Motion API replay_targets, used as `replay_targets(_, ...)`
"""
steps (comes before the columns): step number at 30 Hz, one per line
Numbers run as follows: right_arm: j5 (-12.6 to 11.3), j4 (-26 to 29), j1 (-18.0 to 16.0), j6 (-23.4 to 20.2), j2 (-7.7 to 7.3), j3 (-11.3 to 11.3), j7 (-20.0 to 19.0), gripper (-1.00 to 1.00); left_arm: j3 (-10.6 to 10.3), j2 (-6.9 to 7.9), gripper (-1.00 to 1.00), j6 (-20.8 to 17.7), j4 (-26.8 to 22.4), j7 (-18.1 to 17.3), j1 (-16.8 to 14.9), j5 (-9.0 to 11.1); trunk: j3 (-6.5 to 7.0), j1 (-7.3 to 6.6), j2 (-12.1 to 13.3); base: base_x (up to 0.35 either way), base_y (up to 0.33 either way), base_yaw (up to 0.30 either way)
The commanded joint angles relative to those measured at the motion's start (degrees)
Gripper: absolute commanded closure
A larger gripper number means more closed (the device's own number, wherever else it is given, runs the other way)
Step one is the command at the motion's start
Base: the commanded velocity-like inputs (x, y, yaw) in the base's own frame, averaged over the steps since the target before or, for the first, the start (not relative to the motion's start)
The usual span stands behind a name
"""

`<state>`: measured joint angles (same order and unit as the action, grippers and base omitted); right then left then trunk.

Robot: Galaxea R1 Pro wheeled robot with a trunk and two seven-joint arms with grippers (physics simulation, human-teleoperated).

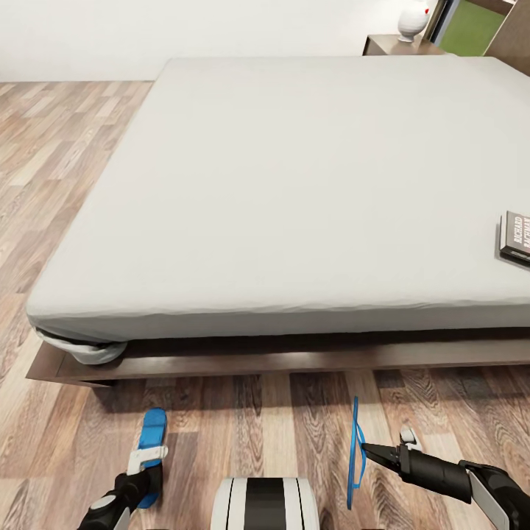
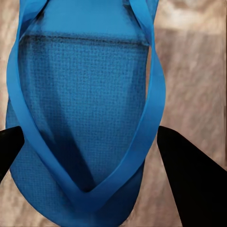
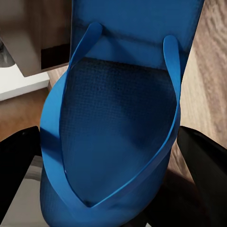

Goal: In the bedroom, move the book from the bed onto either nightstand, and place the two sandals side by side next to the bed.

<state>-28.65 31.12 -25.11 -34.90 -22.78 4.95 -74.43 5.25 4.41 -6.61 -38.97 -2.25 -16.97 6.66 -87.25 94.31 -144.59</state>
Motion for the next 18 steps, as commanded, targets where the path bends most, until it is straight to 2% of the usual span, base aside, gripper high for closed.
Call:
replay_targets(1,-0.5,0.0,0.0,-0.5,-0.07,0.3,0.0,1.00,0.1,-0.02,1.00,0.0,-0.1,-0.2,0.0,0.6,-0.04,-0.01,0.0,0.000,0.000,0.000)
replay_targets(4,-0.5,0.0,0.0,-0.5,-0.07,0.3,0.0,1.00,0.1,-0.02,1.00,1.0,0.1,-0.2,0.0,0.6,-0.04,-0.01,0.0,0.000,0.000,0.000)
replay_targets(18,-0.5,0.0,0.0,-0.5,-0.07,0.3,0.0,1.00,0.1,-0.02,1.00,1.2,0.1,-0.2,0.0,0.6,-0.04,-0.01,0.0,0.000,0.000,0.000)
